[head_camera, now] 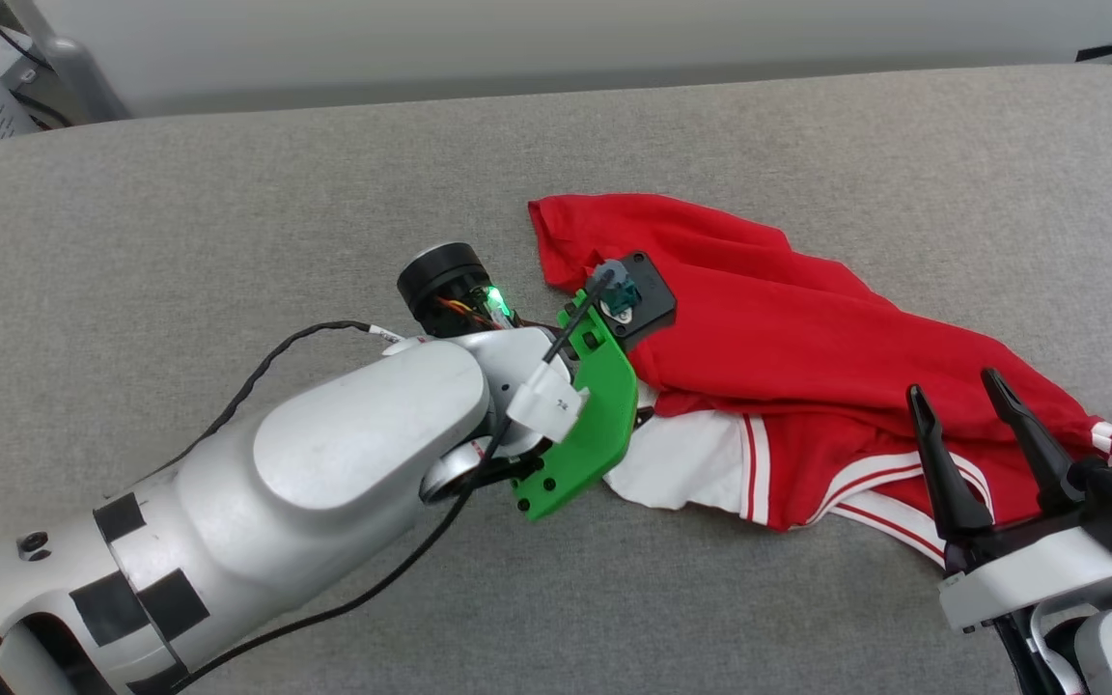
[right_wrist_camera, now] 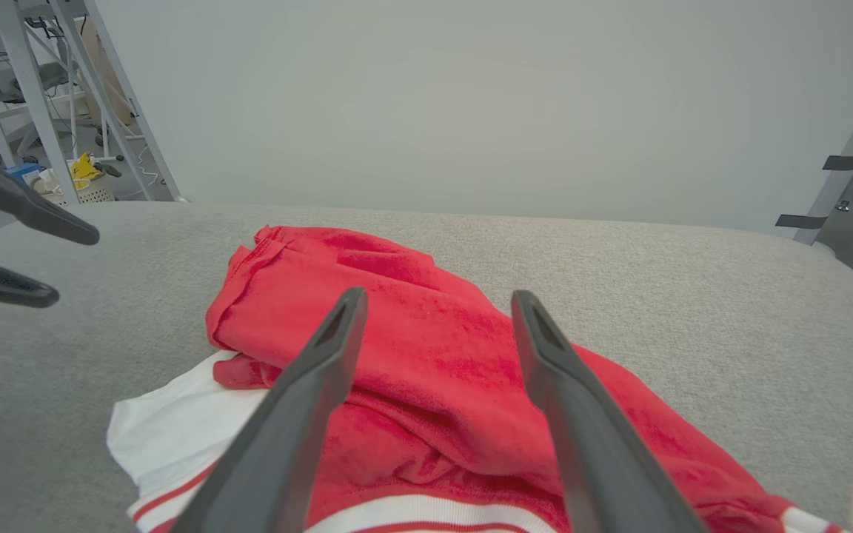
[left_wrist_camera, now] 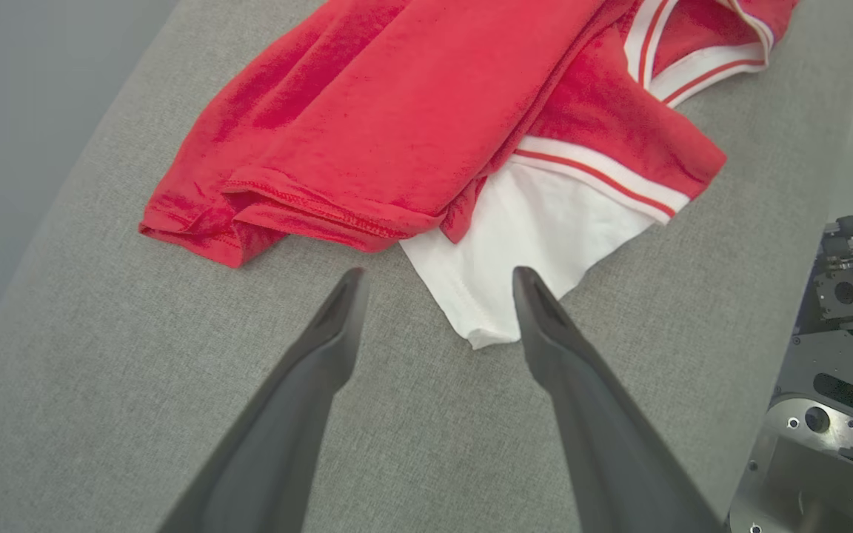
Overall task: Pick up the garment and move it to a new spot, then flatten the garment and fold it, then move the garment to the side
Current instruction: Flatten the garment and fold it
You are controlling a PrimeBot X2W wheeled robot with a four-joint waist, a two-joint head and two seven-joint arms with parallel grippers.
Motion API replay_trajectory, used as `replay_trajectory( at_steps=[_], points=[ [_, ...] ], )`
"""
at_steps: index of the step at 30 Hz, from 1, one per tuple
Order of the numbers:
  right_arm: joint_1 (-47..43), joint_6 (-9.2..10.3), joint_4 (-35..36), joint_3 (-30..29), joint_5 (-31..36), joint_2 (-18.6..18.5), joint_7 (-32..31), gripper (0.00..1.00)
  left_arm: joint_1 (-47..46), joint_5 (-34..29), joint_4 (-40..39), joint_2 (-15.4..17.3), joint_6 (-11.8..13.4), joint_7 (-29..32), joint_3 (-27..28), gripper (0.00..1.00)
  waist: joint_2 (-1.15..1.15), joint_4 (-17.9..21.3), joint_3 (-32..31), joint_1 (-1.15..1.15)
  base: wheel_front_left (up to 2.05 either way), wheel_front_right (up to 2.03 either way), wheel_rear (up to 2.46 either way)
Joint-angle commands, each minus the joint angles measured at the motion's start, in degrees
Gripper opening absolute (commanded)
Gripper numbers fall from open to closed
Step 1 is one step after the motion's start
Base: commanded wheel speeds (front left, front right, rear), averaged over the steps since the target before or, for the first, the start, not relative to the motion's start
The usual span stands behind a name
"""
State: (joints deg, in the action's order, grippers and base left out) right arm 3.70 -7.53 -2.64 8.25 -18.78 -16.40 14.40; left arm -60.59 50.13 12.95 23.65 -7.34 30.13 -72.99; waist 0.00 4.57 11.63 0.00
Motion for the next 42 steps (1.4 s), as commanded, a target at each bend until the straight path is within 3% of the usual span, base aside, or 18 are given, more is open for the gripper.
replay_trajectory(
  at_steps=[1, 8, 17, 18, 19, 21, 22, 23, 42],
  points=[
    [1.2, 0.04, -0.4, 0.2, 0.6, 0.3, 0.3, 1.0, -0.5, 0.2, -0.8, -0.5, -0.1, 2.7, -0.3, 1.0, 0.0, 1.7, 1.8, 0.0, 0.0, 0.0, 0.0],
    [3.6, 0.04, -1.7, 0.6, 0.4, 1.1, 0.6, 1.0, 4.9, -5.0, -4.9, -2.0, -0.1, 14.6, -0.4, 1.0, 0.0, 4.1, 6.0, 0.0, 0.0, 0.0, 0.0],
    [4.9, 0.04, -1.8, 0.7, 0.4, 2.6, 0.6, 1.0, 10.3, -11.5, -2.1, -1.7, -0.1, 18.4, -0.4, 1.0, 0.0, 4.9, 8.5, 0.0, 0.0, 0.0, 0.0],
    [4.9, 0.04, -1.8, 0.6, 0.4, 2.6, 0.6, 1.0, 10.6, -11.8, -1.7, -1.6, -0.1, 18.4, -0.4, 0.91, 0.0, 4.9, 8.7, 0.0, 0.0, 0.0, 0.0],
    [4.9, 0.04, -1.8, 0.5, 0.4, 2.7, 0.6, 1.0, 10.7, -12.1, -1.4, -1.5, -0.1, 18.4, -0.4, 0.55, 0.0, 4.8, 8.8, 0.0, 0.0, 0.0, 0.0],
    [4.8, 0.04, -1.7, 0.1, 0.4, 2.7, 0.6, 1.0, 10.8, -12.8, -0.7, -1.5, -0.1, 18.0, -0.4, 0.4, 0.0, 4.6, 8.9, 0.0, 0.0, 0.0, 0.0],
    [4.8, 0.04, -1.7, -0.1, 0.5, 2.7, 0.6, 1.0, 10.7, -13.2, -0.4, -1.5, -0.1, 17.7, -0.4, 0.09, 0.0, 4.5, 8.9, 0.0, 0.0, 0.0, 0.0],
    [4.7, 0.04, -1.7, -0.2, 0.5, 2.7, 0.6, 1.0, 10.6, -13.8, 0.2, -1.6, -0.1, 17.2, -0.4, 0.0, 0.0, 4.4, 8.9, 0.0, 0.0, 0.0, 0.0],
    [2.5, 0.04, -2.6, -1.1, 0.8, 3.0, 0.6, 1.0, 8.4, -17.8, 5.3, -4.8, -0.1, 4.2, -0.4, 0.0, 0.0, 1.1, 5.3, 0.0, 0.0, 0.0, 0.0]
  ],
)
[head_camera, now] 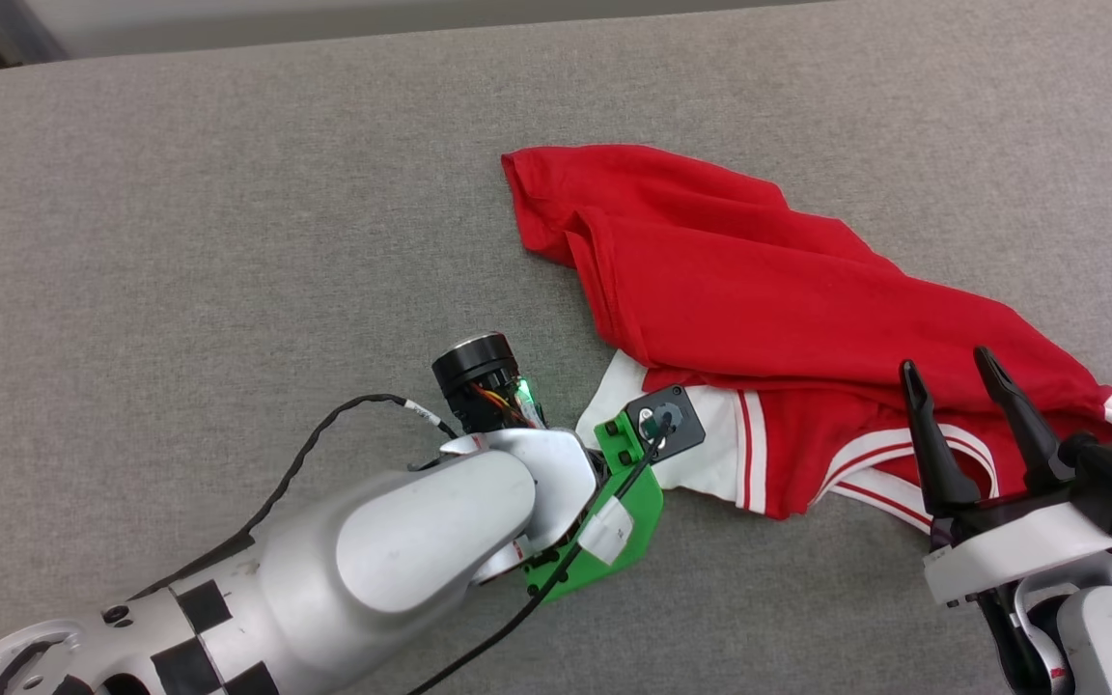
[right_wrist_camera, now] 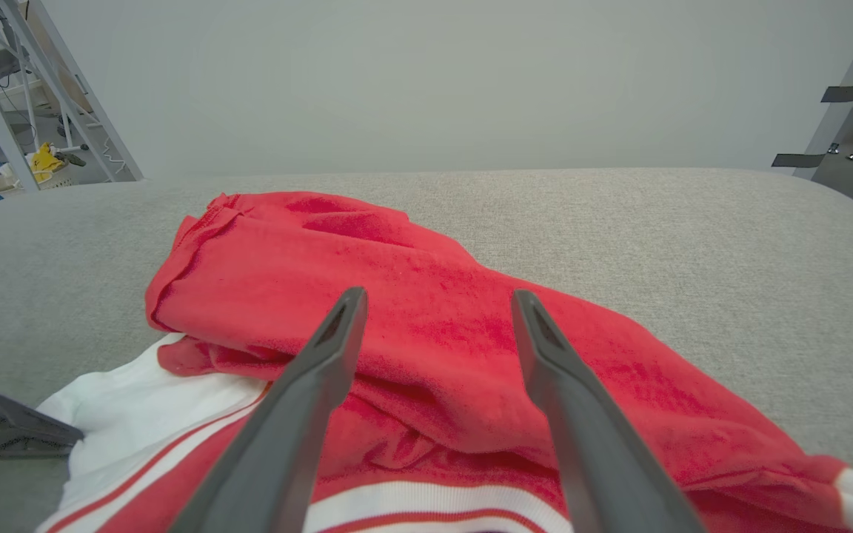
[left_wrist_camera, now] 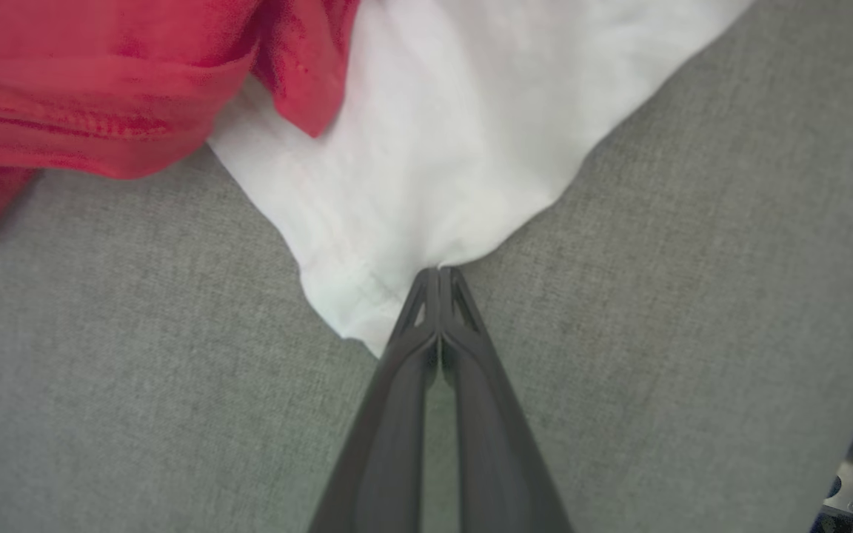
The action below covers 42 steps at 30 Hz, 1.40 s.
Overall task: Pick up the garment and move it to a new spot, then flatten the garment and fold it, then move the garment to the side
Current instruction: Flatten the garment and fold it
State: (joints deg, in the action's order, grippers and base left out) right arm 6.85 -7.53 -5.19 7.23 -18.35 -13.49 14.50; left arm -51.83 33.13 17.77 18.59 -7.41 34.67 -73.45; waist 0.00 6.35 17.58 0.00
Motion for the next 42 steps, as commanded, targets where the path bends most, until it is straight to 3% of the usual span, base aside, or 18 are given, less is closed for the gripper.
replay_trajectory(
  at_steps=[1, 8, 16, 23, 28, 34, 35, 36, 42],
  points=[
    [-0.9, 0.04, -0.2, -0.2, 0.3, 0.1, 0.5, 1.0, -0.7, -0.8, 0.6, 0.2, -0.1, -1.5, 0.1, 0.0, 0.0, -1.0, -1.1, 0.0, 0.0, 0.0, 0.0],
    [-2.6, 0.04, -0.3, -1.1, 0.2, 0.2, 0.5, 1.0, -1.2, 0.5, 2.7, 1.6, -0.1, -8.7, 0.1, 0.0, 0.0, -3.2, -3.6, 0.0, 0.0, 0.0, 0.0],
    [-4.8, 0.04, -0.5, -1.8, 0.2, 0.5, 0.5, 1.0, -0.7, 4.9, 7.1, 7.1, -0.1, -17.1, 0.6, 0.0, 0.0, -6.3, -6.4, 0.0, 0.0, 0.0, 0.0],
    [-5.8, 0.04, -0.7, -1.6, 0.1, 0.4, 0.5, 1.0, 5.9, 9.2, 10.4, 11.8, 1.3, -20.9, 2.6, 0.0, 0.0, -7.4, -7.6, 0.0, 0.0, 0.0, 0.0],
    [-6.2, 0.04, -0.8, -1.6, 0.0, 0.0, 0.5, 1.0, 11.6, 12.8, 12.9, 12.5, 2.0, -22.4, 3.2, 0.0, 0.0, -7.7, -7.7, 0.0, 0.0, 0.0, 0.0],
    [-6.6, 0.04, -1.5, -1.3, -0.1, -0.1, 0.5, 1.0, 14.1, 14.8, 14.8, 10.9, 2.4, -26.2, 4.5, 0.0, 0.0, -8.0, -8.9, 0.0, 0.0, 0.0, 0.0],
    [-6.7, 0.04, -1.6, -1.3, -0.2, -0.2, 0.5, 1.0, 14.2, 15.0, 14.9, 10.6, 2.7, -27.2, 4.9, 0.62, 0.0, -8.1, -9.1, 0.0, 0.0, 0.0, 0.0],
    [-6.9, 0.04, -1.8, -1.2, -0.2, -0.2, 0.5, 1.0, 14.3, 15.0, 15.0, 10.4, 3.2, -28.7, 5.5, 1.0, 0.0, -8.2, -9.6, 0.0, 0.0, 0.0, 0.0],
    [-8.0, 0.04, -1.9, -1.5, -0.5, -0.1, 0.5, 1.0, 13.2, 18.2, 10.5, 11.6, 2.4, -30.3, 8.5, 1.0, 0.0, -8.9, -11.6, 0.0, 0.0, 0.0, 0.0]
  ],
)
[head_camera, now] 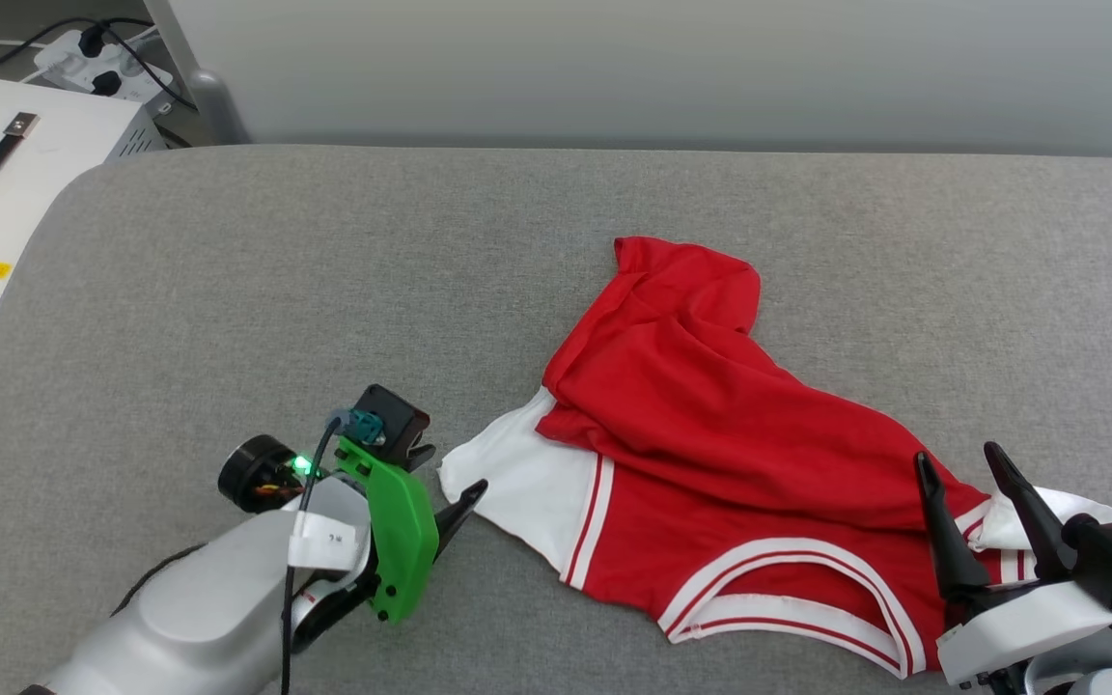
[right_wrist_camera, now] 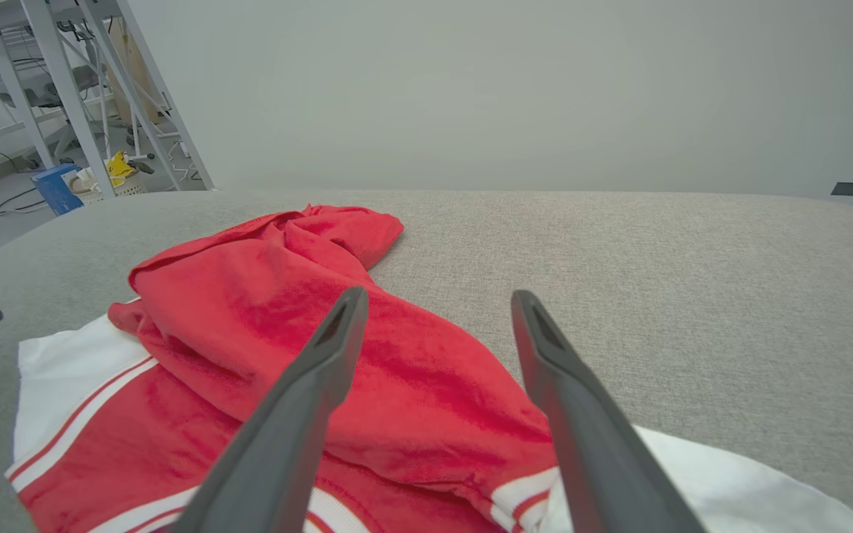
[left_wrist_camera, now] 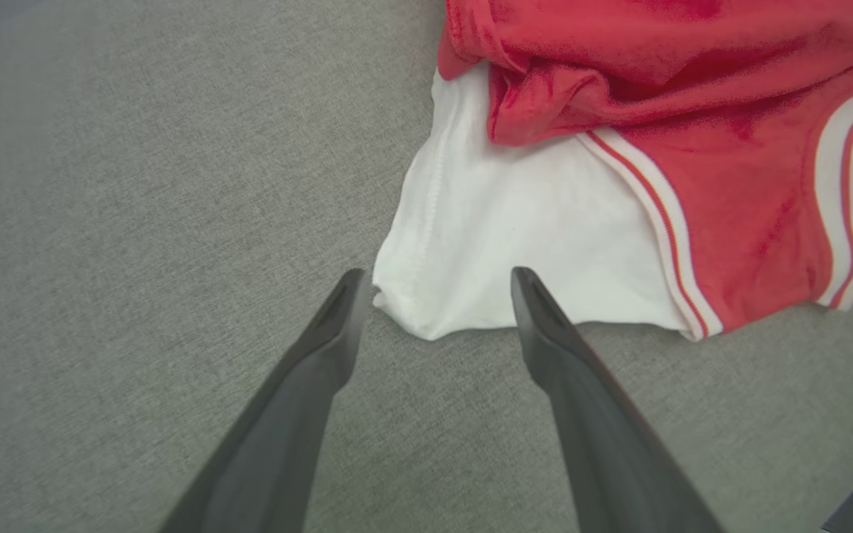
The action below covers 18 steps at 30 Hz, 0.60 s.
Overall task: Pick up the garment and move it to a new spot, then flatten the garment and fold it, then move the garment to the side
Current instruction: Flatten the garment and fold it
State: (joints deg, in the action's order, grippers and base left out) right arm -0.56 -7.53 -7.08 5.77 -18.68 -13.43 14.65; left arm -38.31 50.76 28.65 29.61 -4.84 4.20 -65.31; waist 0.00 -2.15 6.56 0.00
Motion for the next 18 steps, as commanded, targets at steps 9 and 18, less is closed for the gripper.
replay_trajectory(
  at_steps=[9, 18],
  points=[
    [0.0, 0.04, 0.2, 0.4, 0.2, 0.8, 0.3, 1.0, -10.4, 1.9, -8.2, 6.7, 0.9, 6.0, 4.9, 1.0, 0.0, -0.4, -0.3, 0.0, 0.0, 0.0, 0.0],
    [2.3, 0.04, 0.5, 1.7, 1.7, 0.7, 0.3, 1.0, -17.8, 7.1, -7.3, 5.2, -2.0, 20.8, 2.3, 1.0, 0.0, 1.6, 2.3, 0.0, 0.0, 0.0, 0.0]
  ],
)
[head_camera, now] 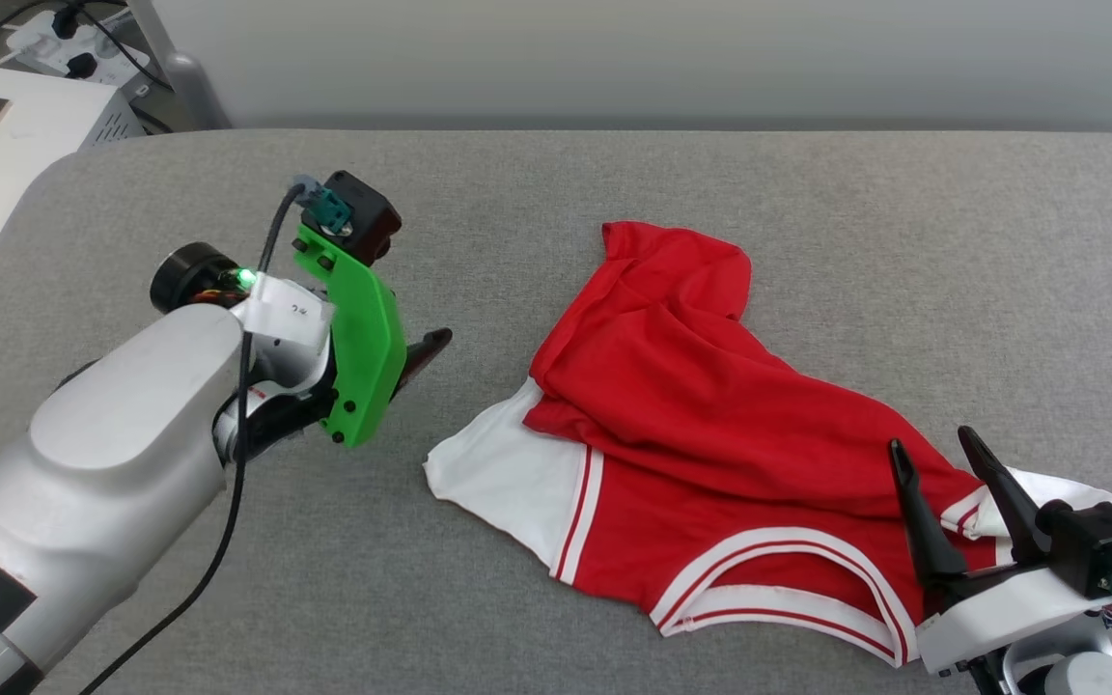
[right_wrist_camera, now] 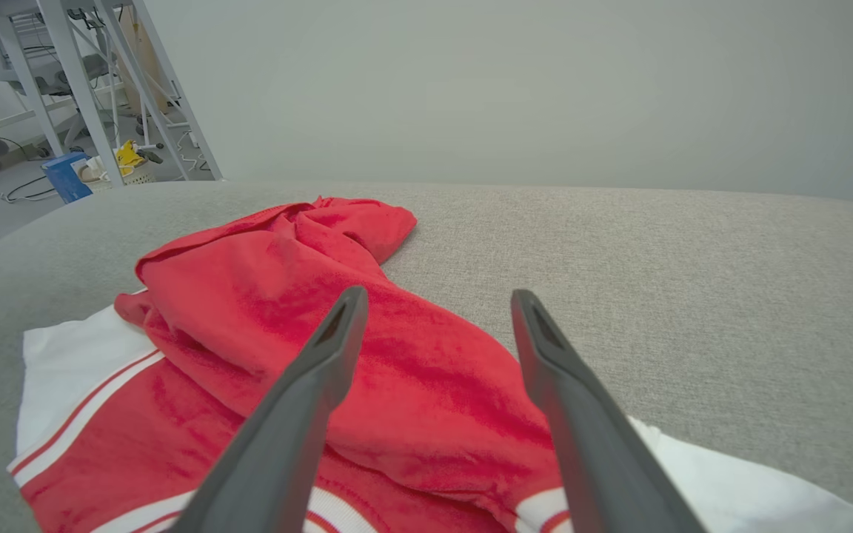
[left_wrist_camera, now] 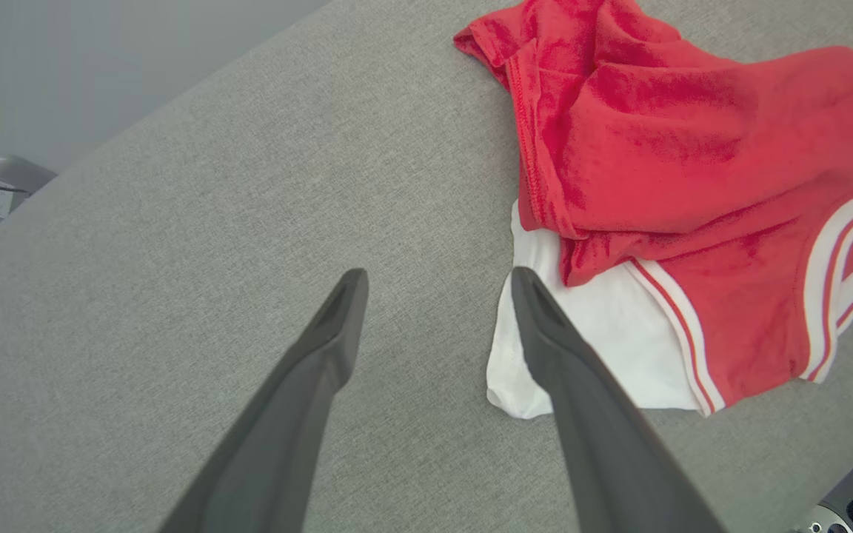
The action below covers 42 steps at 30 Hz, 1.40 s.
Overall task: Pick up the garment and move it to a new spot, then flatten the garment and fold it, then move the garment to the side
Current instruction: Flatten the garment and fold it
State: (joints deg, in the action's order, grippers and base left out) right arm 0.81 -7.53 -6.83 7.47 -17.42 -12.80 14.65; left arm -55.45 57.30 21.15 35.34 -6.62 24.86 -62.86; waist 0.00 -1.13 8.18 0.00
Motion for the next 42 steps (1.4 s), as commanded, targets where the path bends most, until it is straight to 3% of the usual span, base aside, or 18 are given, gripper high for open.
replay_trajectory(
  at_steps=[1, 9, 16, 23, 24, 25, 28, 34, 37, 42],
  points=[
    [1.2, 0.04, 0.3, 0.1, 0.5, 0.1, 0.3, 1.0, -1.0, 1.9, 0.7, -1.0, -0.4, 2.2, -0.7, 1.0, 0.0, 0.9, 1.1, 0.0, 0.0, 0.0, 0.0],
    [3.9, 0.04, 0.1, 1.5, 1.2, -0.2, 0.3, 1.0, -1.9, 5.0, 5.2, -3.4, -0.8, 10.9, -6.7, 1.0, 0.0, 2.8, 4.1, 0.0, 0.0, 0.0, 0.0],
    [5.8, 0.04, -0.3, 2.1, 1.6, -0.3, 0.3, 1.0, 1.5, 5.5, 7.8, -4.2, -0.9, 13.2, -9.6, 1.0, 0.0, 4.4, 6.1, 0.0, 0.0, 0.0, 0.0],
    [6.7, 0.04, -0.6, 2.1, 2.2, -0.1, 0.3, 1.0, 5.0, 1.5, 7.2, -4.6, -0.9, 14.2, -10.4, 1.0, 0.0, 4.7, 6.7, 0.0, 0.0, 0.0, 0.0],
    [6.8, 0.04, -0.7, 2.1, 2.3, 0.0, 0.3, 1.0, 5.0, 1.1, 7.4, -4.7, -0.9, 13.5, -10.4, 0.43, 0.0, 4.6, 6.7, 0.0, 0.0, 0.0, 0.0],
    [6.9, 0.04, -0.8, 2.1, 2.3, 0.0, 0.3, 1.0, 5.0, 0.4, 7.4, -4.7, -0.9, 12.8, -10.4, 0.0, 0.0, 4.5, 6.7, 0.0, 0.0, 0.0, 0.0],
    [7.0, 0.04, -1.0, 2.3, 2.5, 0.1, 0.3, 1.0, 4.5, -0.6, 7.0, -4.4, -0.9, 9.9, -10.5, 0.0, 0.0, 4.1, 6.3, 0.0, 0.0, 0.0, 0.0],
    [6.2, 0.04, -1.5, 2.0, 2.4, 0.2, 0.3, 1.0, 5.3, -1.0, 5.1, -2.2, -0.9, -1.9, -9.5, 0.0, 0.0, 3.4, 3.9, 0.0, 0.0, 0.0, 0.0],
    [5.0, 0.04, -1.6, 1.3, 2.2, 0.2, 0.3, 1.0, 7.8, 0.6, 4.3, 0.4, -0.3, -7.0, -7.2, 0.0, 0.0, 2.8, 2.6, 0.0, 0.0, 0.0, 0.0],
    [3.7, 0.04, -1.4, 0.5, 2.1, -0.1, 0.3, 1.0, 12.8, 4.4, 3.1, 5.7, 2.7, -11.9, -3.6, 0.0, 0.0, 1.9, 1.4, 0.0, 0.0, 0.0, 0.0]
  ],
)
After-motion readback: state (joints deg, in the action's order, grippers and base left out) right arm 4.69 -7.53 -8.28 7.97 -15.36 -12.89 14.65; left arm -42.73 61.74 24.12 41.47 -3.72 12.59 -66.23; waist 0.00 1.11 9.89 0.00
